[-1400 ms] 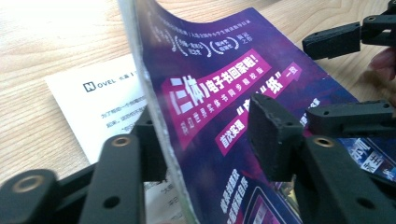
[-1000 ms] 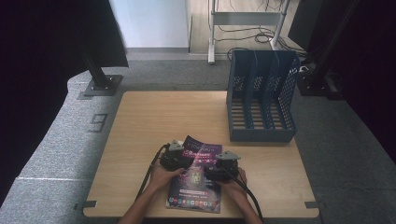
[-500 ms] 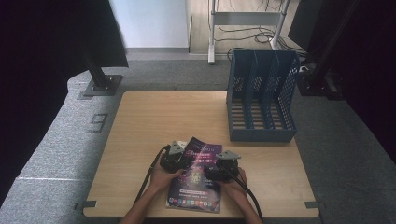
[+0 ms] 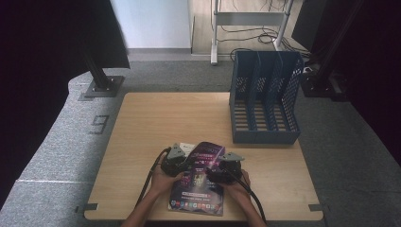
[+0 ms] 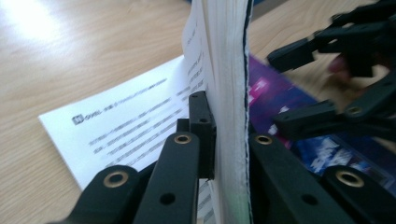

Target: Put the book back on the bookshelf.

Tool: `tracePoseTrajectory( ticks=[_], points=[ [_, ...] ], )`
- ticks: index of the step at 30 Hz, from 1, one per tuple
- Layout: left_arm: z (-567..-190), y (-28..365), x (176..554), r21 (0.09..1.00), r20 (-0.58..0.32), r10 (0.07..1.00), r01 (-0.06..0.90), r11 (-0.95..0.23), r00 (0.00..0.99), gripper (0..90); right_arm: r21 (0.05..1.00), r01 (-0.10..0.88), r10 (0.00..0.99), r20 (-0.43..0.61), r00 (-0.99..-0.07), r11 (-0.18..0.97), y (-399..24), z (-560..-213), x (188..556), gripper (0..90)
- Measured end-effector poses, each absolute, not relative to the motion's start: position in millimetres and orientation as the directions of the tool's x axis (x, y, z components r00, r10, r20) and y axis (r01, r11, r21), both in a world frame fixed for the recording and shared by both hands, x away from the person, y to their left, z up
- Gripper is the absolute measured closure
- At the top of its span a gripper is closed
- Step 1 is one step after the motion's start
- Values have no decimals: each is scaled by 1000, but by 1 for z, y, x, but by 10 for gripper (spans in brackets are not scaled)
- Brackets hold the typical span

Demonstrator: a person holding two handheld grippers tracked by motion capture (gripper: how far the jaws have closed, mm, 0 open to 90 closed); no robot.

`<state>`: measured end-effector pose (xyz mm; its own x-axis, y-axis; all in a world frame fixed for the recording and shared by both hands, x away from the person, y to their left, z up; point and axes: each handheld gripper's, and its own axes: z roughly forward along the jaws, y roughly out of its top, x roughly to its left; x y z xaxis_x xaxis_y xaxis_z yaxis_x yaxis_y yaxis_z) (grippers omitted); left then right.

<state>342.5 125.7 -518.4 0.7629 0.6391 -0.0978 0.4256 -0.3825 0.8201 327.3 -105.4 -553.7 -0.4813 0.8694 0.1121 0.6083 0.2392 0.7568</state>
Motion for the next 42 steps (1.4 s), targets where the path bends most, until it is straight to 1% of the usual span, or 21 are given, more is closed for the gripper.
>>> tracePoseTrajectory(
  ticks=[4, 8, 11, 14, 18, 23, 31, 42],
  points=[
    [-516, 125, 338, 835, -82, 638, 402, -376, 766, 866, 758, 610, 865, 127, -485, 230, -110, -553, 330, 147],
    [-509, 127, 335, 855, -90, 629, 383, -349, 772, 867, 766, 608, 869, 142, -474, 206, -116, -550, 330, 156],
    [-506, 129, 334, 866, -96, 625, 375, -332, 774, 867, 777, 606, 861, 182, -474, 170, -121, -546, 331, 160],
    [-503, 130, 332, 875, -101, 627, 369, -314, 773, 868, 784, 601, 856, 197, -478, 155, -125, -542, 331, 162],
    [-496, 129, 328, 886, -86, 621, 344, -310, 779, 868, 790, 600, 852, 224, -473, 126, -132, -538, 333, 166],
    [-486, 133, 324, 901, -107, 606, 334, -276, 789, 868, 803, 581, 843, 220, -492, 130, -133, -532, 332, 161],
    [-480, 133, 320, 905, -99, 601, 322, -276, 793, 868, 802, 580, 824, 228, -518, 143, -126, -532, 334, 143],
    [-479, 133, 318, 911, -99, 593, 313, -270, 799, 867, 782, 611, 785, 299, -543, 124, -121, -535, 340, 136]
  ],
)
